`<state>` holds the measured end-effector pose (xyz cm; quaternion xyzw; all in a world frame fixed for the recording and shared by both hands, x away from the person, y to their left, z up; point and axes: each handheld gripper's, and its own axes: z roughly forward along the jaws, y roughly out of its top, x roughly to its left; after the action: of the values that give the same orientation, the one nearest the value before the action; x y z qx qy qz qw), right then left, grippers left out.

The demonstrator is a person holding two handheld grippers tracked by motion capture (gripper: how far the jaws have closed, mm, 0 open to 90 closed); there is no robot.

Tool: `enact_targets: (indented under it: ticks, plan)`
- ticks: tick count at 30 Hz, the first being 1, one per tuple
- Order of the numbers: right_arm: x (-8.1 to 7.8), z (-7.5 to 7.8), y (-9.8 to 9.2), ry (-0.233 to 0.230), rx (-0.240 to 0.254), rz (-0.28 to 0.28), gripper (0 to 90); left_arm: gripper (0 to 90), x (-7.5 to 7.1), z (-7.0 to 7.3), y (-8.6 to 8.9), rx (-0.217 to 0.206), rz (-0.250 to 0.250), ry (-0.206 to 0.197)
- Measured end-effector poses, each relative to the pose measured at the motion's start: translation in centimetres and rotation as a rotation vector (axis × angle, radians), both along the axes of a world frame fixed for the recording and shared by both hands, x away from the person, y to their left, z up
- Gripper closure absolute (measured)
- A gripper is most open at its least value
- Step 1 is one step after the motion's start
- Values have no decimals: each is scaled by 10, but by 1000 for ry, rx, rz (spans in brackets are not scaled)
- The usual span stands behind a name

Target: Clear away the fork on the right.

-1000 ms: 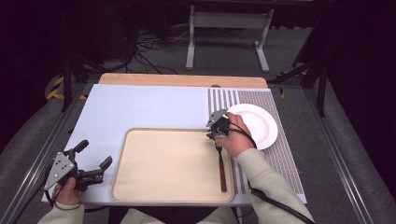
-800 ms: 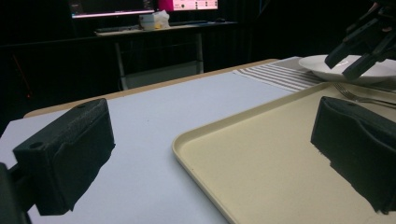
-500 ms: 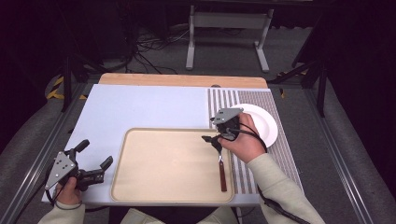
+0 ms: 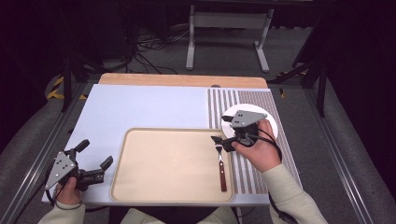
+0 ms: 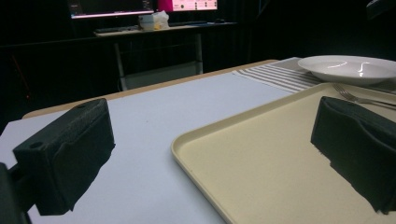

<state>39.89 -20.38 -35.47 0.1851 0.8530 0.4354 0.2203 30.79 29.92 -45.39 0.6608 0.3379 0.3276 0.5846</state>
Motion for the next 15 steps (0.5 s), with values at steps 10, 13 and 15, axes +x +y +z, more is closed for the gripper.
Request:
enact_targets:
  ticks: [10,13,15]
  plan:
    - [-22,-6,-37,-35,142,-67,193,0,0,0,-1,-1,0,-2]
    - [-27,-11,-48,-47,170,-79,193,0,-1,0,-1,-2,-3,-1]
    - [-31,-18,-57,-47,195,-95,190,0,0,0,-1,-1,-3,-1]
